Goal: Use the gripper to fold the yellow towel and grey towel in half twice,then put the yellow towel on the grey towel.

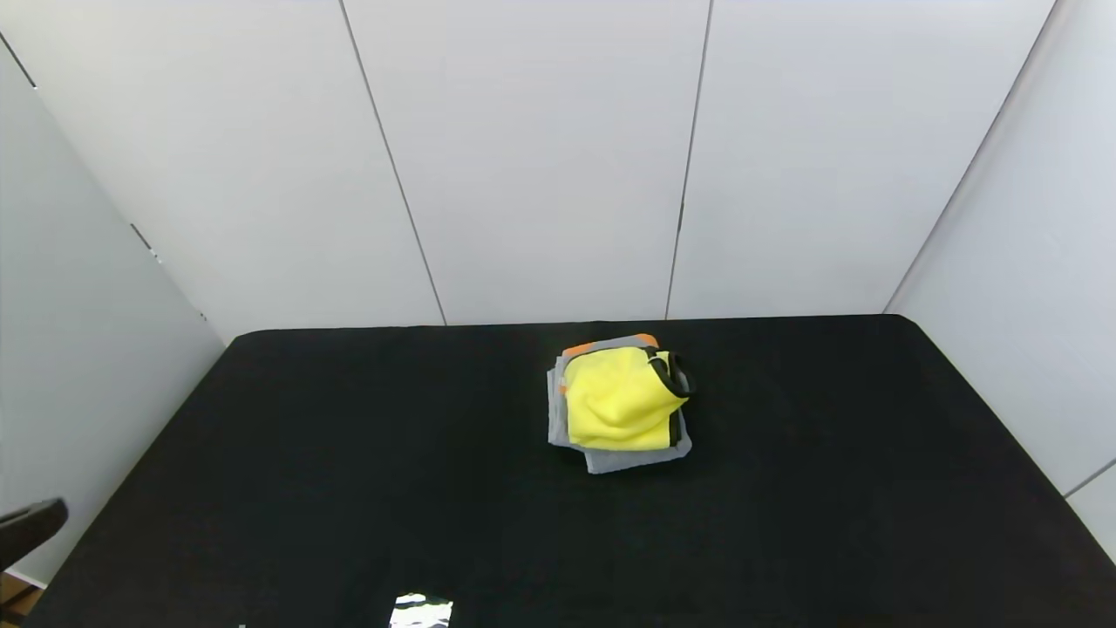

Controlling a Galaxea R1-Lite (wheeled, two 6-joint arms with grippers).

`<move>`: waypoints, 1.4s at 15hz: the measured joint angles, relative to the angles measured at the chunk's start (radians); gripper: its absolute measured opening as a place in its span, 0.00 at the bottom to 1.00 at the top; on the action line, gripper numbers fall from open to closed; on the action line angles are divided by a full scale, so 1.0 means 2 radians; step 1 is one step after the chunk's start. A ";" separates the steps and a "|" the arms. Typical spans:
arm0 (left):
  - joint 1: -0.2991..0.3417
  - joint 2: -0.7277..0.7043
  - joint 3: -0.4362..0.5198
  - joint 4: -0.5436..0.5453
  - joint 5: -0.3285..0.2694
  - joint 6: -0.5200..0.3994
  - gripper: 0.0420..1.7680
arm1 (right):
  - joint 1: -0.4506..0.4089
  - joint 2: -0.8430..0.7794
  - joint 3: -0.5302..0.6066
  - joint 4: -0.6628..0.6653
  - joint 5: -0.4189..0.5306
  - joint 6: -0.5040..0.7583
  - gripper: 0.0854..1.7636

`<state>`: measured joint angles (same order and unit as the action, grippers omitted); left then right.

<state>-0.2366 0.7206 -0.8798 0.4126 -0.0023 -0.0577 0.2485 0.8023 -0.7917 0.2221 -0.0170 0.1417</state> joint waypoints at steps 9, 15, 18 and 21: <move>0.000 -0.108 0.064 0.001 0.003 0.014 0.97 | -0.001 -0.095 0.049 0.006 -0.015 -0.017 0.97; 0.002 -0.168 0.080 0.007 0.009 0.026 0.97 | -0.007 -0.148 0.063 0.021 -0.025 -0.021 0.97; 0.003 -0.202 0.084 0.019 0.030 0.031 0.97 | -0.050 -0.169 0.066 0.026 -0.025 -0.021 0.97; 0.006 -0.215 0.079 0.019 0.037 0.032 0.97 | -0.093 -0.192 0.077 0.027 -0.020 -0.022 0.97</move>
<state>-0.2247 0.2911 -0.7211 0.4504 0.0726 0.0066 0.0626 0.4185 -0.6372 0.2755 -0.0572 0.0974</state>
